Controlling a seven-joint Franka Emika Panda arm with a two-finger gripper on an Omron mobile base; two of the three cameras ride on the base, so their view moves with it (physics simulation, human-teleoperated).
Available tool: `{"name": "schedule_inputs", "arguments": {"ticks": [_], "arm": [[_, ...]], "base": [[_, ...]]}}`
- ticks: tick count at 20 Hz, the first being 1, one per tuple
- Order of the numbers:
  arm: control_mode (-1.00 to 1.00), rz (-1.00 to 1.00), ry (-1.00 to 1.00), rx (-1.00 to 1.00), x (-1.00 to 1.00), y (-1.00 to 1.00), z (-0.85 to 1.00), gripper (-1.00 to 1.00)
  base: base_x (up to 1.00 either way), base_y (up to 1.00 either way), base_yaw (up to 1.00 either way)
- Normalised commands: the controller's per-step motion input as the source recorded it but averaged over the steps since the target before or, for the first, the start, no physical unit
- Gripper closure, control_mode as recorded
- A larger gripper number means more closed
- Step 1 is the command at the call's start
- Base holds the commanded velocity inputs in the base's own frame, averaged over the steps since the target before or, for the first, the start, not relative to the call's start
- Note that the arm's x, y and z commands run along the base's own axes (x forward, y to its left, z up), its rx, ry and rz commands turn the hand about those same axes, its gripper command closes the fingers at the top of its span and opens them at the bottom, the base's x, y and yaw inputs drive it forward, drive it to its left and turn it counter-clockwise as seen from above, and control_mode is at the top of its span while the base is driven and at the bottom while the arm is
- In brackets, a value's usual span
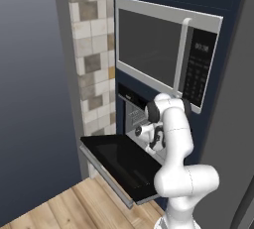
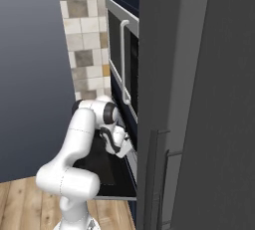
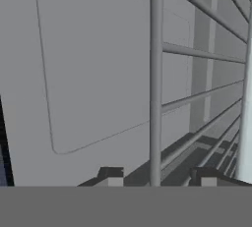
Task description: Take the baked cake out of the oven and place it on the plate for cooling. Then close the oven door.
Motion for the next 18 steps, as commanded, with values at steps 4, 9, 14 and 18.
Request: {"name": "schedule_inputs", "arguments": {"ticks": [4, 9, 14, 18], "arm": [[-1.0, 0.05, 0.13, 0.08, -0.13, 0.81, -0.43, 1.0], [-1.0, 0.06, 0.11, 0.07, -0.21, 0.85, -0.42, 1.0], [-1.0, 0.05, 0.05, 0.02, -0.28, 0.93, -0.46, 1.0], [-1.0, 0.05, 0.05, 0.03, -0.33, 0.94, -0.41, 1.0]], "base": [[0.0, 0.0, 0.0], [0.0, 0.0, 0.0], [0.0, 0.0, 0.0], [0.0, 0.0, 0.0]]}}
